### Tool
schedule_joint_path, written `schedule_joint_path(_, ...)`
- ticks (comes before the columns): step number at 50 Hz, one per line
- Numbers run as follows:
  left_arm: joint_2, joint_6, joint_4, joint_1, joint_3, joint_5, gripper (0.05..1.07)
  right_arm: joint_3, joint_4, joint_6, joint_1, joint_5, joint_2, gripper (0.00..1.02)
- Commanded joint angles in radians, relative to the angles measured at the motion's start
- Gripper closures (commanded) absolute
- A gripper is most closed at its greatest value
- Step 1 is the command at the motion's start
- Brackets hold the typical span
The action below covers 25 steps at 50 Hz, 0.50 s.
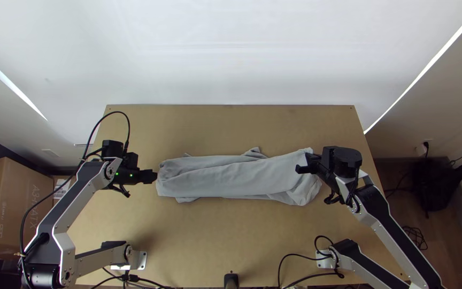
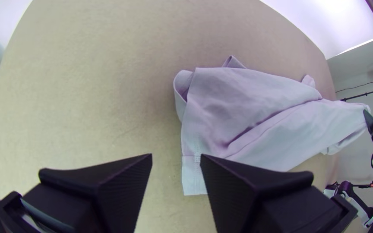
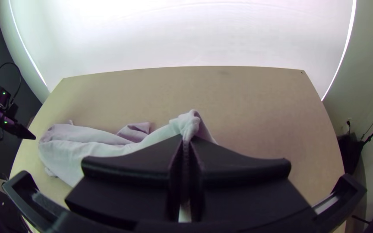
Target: Fold the t-shirt
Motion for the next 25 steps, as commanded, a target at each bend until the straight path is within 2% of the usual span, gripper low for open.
schedule_joint_path(1,0.046,0.021,0.018,0.019,-0.011,0.022,0.59,-0.007,0.016,0.022,0.009,0.008,-0.009,1.0)
schedule_joint_path(25,0.098,0.028,0.025,0.025,0.003,0.054,0.58,-0.005,0.022,0.02,0.006,0.013,0.003,1.0)
